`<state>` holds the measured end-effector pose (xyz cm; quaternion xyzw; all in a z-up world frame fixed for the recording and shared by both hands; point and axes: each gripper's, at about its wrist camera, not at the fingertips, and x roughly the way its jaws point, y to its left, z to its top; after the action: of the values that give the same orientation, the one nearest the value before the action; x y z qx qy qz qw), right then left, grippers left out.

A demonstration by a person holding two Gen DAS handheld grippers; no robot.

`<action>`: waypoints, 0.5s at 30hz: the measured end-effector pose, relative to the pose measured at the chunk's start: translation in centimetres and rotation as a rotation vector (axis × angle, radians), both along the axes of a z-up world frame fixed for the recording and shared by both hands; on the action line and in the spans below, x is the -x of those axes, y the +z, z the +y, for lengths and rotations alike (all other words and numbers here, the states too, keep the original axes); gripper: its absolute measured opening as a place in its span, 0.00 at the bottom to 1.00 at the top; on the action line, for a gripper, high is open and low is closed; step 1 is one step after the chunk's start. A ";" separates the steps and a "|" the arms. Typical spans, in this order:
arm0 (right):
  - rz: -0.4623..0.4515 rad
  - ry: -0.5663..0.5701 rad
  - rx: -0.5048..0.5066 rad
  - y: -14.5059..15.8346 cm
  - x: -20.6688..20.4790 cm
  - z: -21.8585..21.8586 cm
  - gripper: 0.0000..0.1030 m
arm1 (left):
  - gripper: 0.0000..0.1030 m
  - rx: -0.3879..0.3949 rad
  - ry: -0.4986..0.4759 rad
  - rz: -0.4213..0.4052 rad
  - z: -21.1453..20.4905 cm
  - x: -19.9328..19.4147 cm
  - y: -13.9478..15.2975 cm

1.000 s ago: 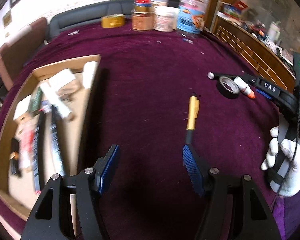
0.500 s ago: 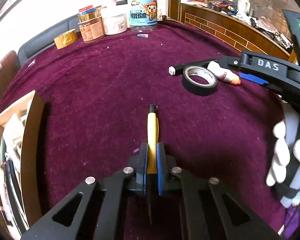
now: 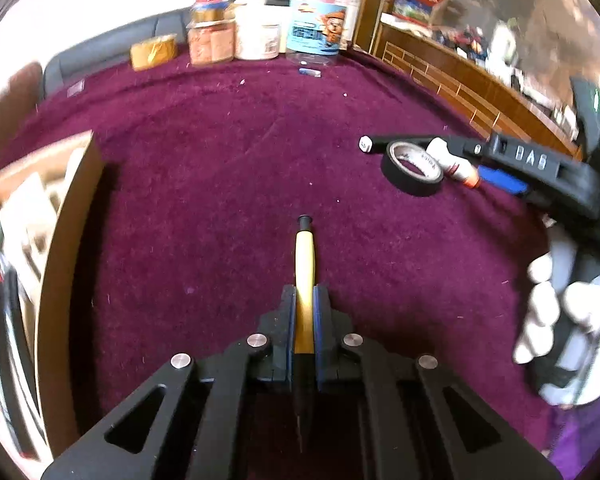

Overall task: Organize rigid objects
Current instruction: 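Carry the yellow pen over the box with the left tool while the right tool grasps the black tape roll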

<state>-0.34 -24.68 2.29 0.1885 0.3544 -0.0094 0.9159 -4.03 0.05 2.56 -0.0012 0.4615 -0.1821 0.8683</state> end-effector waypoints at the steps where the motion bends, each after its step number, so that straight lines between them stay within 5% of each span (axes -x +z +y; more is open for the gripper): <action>1: -0.007 0.016 -0.008 0.0 0.0 0.2 0.56 | 0.05 0.015 0.011 -0.003 0.6 0.3 0.3; 7: -0.042 0.179 -0.019 0.9 0.3 3.3 0.56 | 0.05 0.131 0.061 -0.048 5.3 3.4 3.5; 15: 0.122 0.263 0.200 -0.1 -3.0 8.2 0.57 | 0.05 0.161 0.144 -0.115 10.7 6.3 5.3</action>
<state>2.67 -16.46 2.23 0.0473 0.4281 0.0640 0.9002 -10.33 10.79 7.85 -0.0937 0.3936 -0.1557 0.9011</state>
